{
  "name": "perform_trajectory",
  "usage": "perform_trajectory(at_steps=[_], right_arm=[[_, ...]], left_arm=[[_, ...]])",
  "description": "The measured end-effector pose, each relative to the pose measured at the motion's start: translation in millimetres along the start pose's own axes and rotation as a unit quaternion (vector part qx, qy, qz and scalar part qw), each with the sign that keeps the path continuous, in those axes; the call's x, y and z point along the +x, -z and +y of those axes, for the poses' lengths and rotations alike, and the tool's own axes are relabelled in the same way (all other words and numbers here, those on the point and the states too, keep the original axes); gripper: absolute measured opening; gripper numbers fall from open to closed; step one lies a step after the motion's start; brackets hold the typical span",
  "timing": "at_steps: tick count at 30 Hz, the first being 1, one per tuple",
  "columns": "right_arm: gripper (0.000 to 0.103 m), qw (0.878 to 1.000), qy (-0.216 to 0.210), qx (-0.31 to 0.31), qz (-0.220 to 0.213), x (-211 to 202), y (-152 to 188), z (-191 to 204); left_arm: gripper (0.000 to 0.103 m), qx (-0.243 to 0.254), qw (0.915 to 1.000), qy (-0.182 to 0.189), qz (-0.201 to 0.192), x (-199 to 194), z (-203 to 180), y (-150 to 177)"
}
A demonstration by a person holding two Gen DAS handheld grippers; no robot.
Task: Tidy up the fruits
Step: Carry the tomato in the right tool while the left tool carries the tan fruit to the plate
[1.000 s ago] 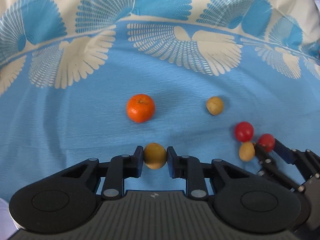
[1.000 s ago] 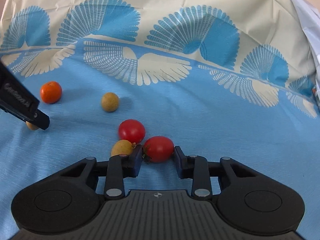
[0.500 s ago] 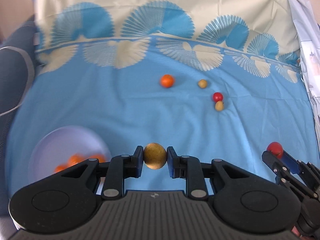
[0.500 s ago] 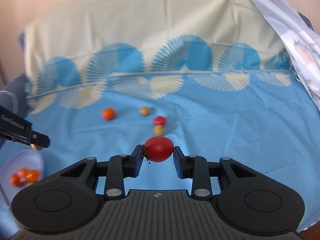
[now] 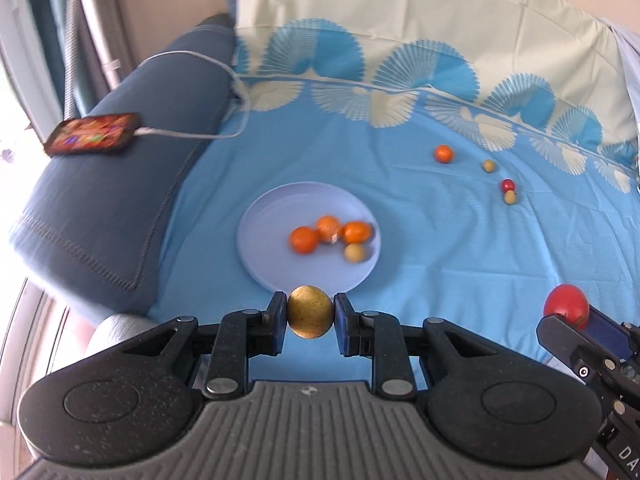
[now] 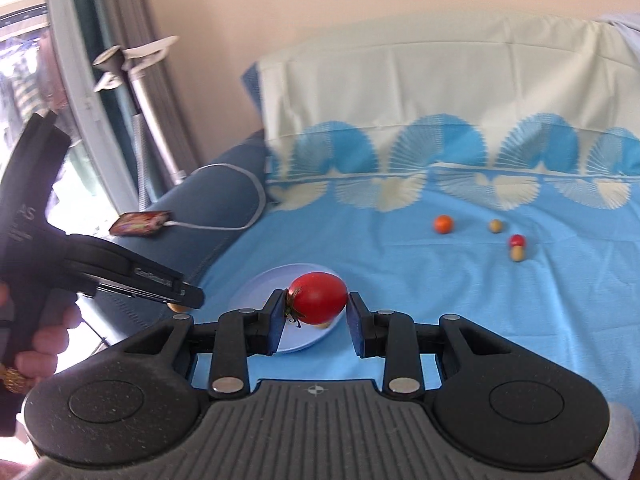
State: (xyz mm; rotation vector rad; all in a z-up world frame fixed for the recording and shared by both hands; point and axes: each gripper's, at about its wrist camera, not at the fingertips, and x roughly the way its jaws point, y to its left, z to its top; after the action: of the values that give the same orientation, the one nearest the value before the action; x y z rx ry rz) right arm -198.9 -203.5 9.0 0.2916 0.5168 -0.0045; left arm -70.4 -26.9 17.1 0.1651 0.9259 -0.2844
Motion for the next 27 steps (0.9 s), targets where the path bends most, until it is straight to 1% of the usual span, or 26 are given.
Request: perform_trajectory(at_steps=[3, 8, 15, 27], right_arm=[[0.034, 1.0, -0.003, -0.03, 0.0, -8.5, 6.1, 20.9], [0.034, 0.999, 0.007, -0.036, -0.006, -21.9, 9.3, 37.5], [0.034, 0.998, 0.017, -0.056, -0.017, -35.7, 13.2, 52.0], [0.034, 0.997, 0.023, -0.069, -0.017, -36.6, 15.1, 58.3]], left_arm=[[0.027, -0.009, 0.9999, -0.003, -0.014, -14.8, 12.1, 17.7], [0.027, -0.022, 0.9991, 0.012, -0.033, -34.0, 22.5, 32.4], [0.027, -0.029, 0.998, 0.023, -0.052, -47.0, 27.1, 36.0], [0.027, -0.04, 0.9975, 0.029, -0.051, -46.3, 34.7, 36.4]])
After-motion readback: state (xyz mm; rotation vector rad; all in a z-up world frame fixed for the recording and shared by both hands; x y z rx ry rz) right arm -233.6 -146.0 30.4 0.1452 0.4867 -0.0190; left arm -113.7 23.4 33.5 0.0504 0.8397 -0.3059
